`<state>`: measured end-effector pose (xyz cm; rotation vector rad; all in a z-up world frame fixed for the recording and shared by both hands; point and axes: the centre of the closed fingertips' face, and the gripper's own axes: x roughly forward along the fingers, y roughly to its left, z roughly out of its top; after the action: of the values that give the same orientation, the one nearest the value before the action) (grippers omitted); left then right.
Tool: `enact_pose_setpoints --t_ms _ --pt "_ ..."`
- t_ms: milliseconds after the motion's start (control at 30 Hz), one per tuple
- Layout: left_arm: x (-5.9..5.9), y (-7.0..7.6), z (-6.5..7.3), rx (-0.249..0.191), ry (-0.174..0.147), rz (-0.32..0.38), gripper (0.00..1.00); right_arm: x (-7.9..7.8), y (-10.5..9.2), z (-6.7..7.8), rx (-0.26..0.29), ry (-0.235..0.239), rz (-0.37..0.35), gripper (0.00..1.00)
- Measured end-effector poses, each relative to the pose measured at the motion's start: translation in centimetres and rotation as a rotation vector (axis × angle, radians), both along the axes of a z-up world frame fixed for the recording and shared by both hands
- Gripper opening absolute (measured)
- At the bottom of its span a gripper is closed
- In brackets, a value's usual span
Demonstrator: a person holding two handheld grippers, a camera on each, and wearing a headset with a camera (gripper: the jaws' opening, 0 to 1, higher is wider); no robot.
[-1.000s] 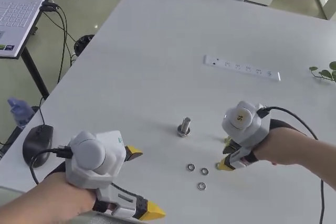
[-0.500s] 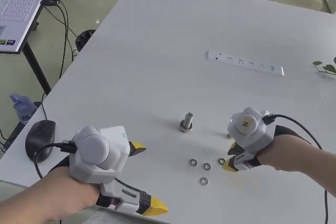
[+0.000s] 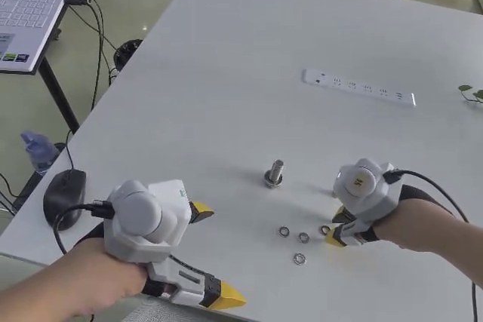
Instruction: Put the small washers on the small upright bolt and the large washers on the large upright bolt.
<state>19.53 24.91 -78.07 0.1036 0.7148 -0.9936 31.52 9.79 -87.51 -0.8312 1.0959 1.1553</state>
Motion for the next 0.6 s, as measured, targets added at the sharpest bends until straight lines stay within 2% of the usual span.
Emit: enact_pose_setpoints --t_ms 433,600 --pt "0.16 0.15 -0.13 -0.001 0.002 0.001 0.86 0.04 0.24 -0.13 -0.017 -0.033 0.021 0.25" --pt "0.18 0.21 -0.15 -0.002 0.005 0.004 0.86 -0.44 0.6 -0.12 -0.025 -0.04 0.055 0.22"
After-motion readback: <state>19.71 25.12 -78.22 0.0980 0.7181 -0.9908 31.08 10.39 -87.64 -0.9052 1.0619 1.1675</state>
